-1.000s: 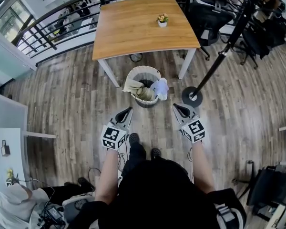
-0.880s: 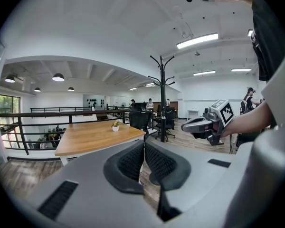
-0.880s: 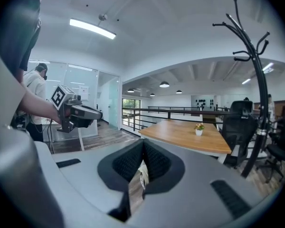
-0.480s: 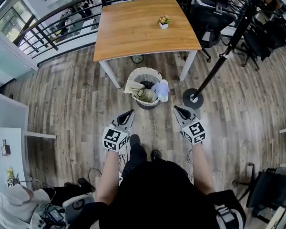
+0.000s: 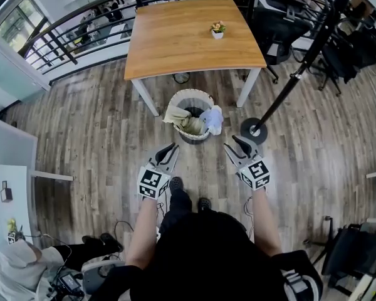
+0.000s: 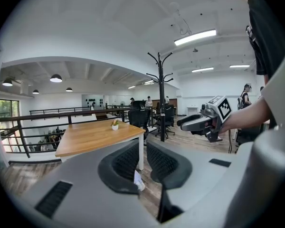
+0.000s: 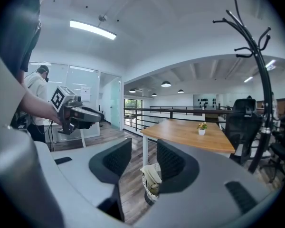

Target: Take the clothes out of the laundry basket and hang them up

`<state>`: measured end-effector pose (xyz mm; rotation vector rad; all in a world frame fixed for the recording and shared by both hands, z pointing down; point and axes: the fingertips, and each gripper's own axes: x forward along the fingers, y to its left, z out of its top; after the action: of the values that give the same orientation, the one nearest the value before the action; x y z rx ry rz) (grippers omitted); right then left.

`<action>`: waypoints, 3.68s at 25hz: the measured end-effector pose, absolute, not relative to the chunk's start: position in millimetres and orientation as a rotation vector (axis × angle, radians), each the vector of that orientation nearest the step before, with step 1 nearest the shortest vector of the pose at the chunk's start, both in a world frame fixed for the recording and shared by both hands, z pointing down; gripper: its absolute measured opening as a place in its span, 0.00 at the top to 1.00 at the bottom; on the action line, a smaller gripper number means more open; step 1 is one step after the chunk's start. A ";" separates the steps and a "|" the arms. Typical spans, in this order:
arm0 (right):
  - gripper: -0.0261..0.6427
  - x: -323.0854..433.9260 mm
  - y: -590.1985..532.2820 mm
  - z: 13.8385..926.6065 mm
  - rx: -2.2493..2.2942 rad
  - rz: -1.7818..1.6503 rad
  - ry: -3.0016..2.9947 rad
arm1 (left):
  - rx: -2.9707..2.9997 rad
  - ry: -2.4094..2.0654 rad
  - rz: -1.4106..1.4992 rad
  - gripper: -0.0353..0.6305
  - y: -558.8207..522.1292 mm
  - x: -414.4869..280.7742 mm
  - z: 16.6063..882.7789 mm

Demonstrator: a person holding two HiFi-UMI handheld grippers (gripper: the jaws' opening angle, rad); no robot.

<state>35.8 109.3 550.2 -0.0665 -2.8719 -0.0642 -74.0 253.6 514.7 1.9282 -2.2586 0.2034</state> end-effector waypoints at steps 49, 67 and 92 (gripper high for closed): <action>0.55 -161.3 105.8 607.6 0.232 0.112 -2.746 | 1.956 -2.015 0.207 0.63 243.5 -309.4 590.5; 0.60 -205.0 56.3 690.8 0.034 0.217 -2.630 | 1.845 -2.019 0.284 0.63 185.3 -338.9 636.4; 0.60 -258.9 43.1 894.7 0.093 0.322 -2.547 | 1.909 -1.771 0.398 0.63 119.9 -394.0 871.5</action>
<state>-258.9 43.1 894.7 0.0932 -2.5466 0.3220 -394.0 119.9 871.5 1.9090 -1.7714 0.3983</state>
